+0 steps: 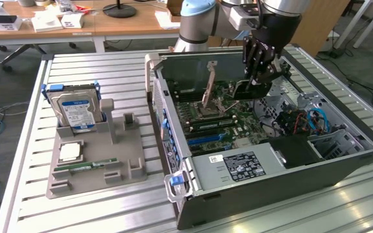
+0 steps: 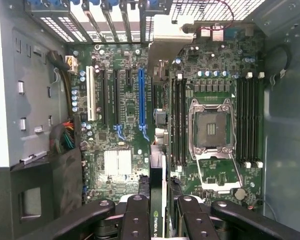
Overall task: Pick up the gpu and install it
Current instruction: 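Insert the gpu into the slot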
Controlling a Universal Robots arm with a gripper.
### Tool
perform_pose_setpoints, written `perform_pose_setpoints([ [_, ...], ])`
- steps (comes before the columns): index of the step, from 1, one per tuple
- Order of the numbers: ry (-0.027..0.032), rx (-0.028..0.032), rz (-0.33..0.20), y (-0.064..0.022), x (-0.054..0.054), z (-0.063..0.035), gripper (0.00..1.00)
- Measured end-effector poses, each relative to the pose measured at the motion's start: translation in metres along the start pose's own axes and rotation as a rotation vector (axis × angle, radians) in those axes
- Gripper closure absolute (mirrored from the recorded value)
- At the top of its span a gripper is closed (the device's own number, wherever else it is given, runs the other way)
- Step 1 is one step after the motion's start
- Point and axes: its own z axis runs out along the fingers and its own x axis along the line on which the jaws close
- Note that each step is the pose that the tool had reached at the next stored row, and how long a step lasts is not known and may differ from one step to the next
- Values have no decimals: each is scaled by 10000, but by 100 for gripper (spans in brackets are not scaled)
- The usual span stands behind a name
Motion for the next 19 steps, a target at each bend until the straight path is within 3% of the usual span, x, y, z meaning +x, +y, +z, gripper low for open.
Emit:
perform_pose_setpoints([
  [3,-13,0,1,1,0,1,74],
  [5,-74,10,2,3,1,1,74],
  [10,-77,10,0,3,0,9,74],
  [19,-74,9,0,3,4,133,74],
])
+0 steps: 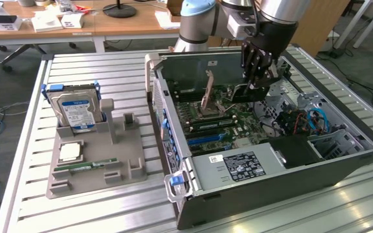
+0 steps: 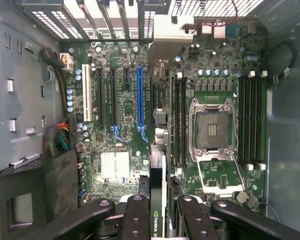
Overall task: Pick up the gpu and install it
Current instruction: 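Insert the gpu into the slot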
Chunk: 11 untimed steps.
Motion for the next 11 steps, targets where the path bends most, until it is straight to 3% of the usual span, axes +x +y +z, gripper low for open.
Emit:
perform_pose_setpoints([
  [11,2,-1,1,0,3,83,74],
])
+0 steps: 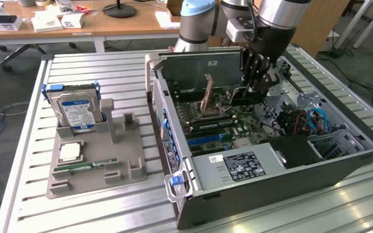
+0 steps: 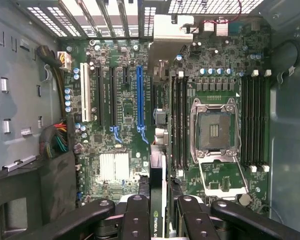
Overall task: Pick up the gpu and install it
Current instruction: 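Insert the gpu into the slot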
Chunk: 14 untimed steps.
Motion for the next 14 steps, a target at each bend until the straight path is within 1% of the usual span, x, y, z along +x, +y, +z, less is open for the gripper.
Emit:
perform_pose_setpoints([
  [6,-7,31,-1,62,3,4,74],
  [10,-45,39,-1,119,6,13,74],
  [14,-51,38,-2,130,7,31,74],
])
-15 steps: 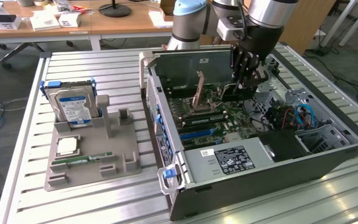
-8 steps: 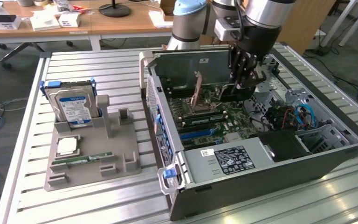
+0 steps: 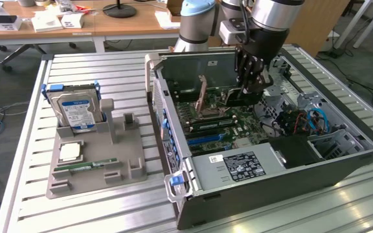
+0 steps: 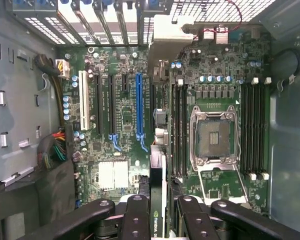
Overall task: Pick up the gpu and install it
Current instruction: 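Insert the gpu into the slot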
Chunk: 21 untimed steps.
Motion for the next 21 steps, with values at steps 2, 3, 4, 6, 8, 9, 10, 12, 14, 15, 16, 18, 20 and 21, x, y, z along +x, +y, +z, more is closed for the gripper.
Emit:
perform_pose_setpoints([
  [2,2,-1,0,0,0,0,74],
  [3,1,0,0,0,0,0,74],
  [4,-3,1,0,0,0,8,74],
  [6,-2,0,0,0,1,38,74],
  [8,-2,0,0,1,3,73,74],
  [9,-1,0,1,1,3,88,74],
  [10,0,0,1,1,4,103,74],
  [12,-2,1,1,1,5,132,74],
  [14,-1,0,0,1,6,154,74],
  [15,1,0,1,1,6,157,74],
  [16,1,0,1,1,6,157,74],
  [18,-1,0,2,2,14,158,74],
  [20,0,0,1,1,40,156,74],
  [21,-1,0,1,0,55,156,74],
])
